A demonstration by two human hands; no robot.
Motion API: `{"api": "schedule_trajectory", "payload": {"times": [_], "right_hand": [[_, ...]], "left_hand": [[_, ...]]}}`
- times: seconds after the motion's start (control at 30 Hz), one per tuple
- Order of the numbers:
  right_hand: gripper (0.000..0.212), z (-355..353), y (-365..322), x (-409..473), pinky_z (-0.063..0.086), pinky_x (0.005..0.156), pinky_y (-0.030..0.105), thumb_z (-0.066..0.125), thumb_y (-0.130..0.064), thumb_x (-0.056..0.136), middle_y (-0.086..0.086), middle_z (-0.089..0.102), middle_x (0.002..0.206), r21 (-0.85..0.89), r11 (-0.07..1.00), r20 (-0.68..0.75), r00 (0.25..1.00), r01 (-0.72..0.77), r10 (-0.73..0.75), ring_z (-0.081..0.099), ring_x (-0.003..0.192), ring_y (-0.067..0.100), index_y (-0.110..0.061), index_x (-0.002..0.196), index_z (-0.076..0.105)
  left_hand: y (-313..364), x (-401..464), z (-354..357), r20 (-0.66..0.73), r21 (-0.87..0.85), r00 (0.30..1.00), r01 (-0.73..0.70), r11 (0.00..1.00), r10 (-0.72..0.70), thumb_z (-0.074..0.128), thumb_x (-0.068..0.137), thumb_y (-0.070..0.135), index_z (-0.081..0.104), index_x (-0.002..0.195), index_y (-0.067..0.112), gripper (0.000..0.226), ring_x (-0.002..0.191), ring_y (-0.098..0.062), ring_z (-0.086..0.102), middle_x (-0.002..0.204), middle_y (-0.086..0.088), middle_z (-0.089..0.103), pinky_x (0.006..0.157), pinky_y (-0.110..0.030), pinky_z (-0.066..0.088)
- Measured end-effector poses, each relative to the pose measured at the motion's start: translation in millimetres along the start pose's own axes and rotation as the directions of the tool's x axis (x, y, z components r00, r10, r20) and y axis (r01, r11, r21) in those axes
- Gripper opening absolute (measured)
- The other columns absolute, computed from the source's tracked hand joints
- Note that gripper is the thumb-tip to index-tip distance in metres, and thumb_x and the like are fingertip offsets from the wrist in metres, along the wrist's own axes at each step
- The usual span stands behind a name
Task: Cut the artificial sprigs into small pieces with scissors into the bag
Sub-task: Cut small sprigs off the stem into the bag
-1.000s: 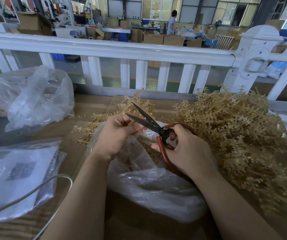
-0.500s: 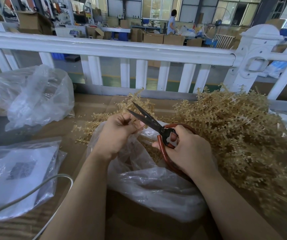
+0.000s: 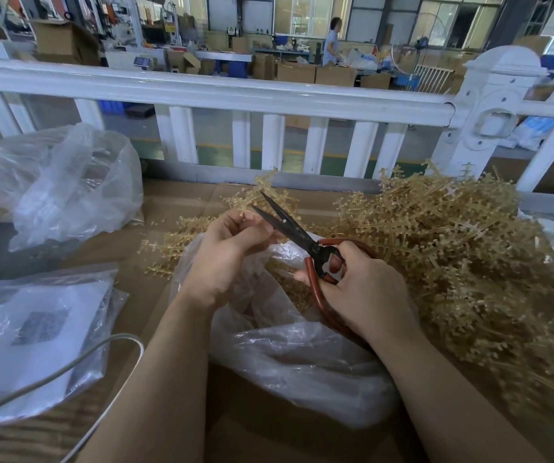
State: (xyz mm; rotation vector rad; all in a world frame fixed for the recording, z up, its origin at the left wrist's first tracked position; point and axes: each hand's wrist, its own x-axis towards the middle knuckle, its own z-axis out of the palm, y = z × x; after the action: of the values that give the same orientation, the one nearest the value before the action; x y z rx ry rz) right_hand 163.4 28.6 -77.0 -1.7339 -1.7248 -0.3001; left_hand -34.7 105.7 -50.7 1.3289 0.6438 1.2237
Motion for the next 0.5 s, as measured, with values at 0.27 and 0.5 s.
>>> {"api": "schedule_trajectory", "payload": {"times": [0.27,0.5], "right_hand": [[0.075,-1.4,-0.4,0.4,0.05,0.051,0.018,0.03,-0.098,0.077,-0.017,0.063,0.069,0.066,0.998,0.002,1.0,-0.004,0.004,0.062,0.061,0.001,-0.031,0.093,0.06],[0.07,-3.9,-2.5,-0.5,0.042,0.047,0.013,0.031,-0.097,0.077,-0.019,0.059,0.067,0.061,0.998,-0.014,1.0,0.007,-0.007,0.058,0.056,0.0,-0.031,0.088,0.053]], "left_hand": [[2.8,-0.9,-2.1,0.054,-0.133,0.998,0.027,0.991,-0.019,0.068,0.082,0.017,0.063,0.1,-0.008,0.031,0.086,-0.018,0.069,0.091,-0.012,0.071,0.083,-0.027,0.056],[5.4,-2.3,-0.6,0.021,-0.09,1.0,0.01,0.996,-0.009,0.068,0.081,0.015,0.066,0.091,-0.002,0.02,0.08,-0.016,0.069,0.082,-0.007,0.072,0.085,-0.028,0.055]]}}
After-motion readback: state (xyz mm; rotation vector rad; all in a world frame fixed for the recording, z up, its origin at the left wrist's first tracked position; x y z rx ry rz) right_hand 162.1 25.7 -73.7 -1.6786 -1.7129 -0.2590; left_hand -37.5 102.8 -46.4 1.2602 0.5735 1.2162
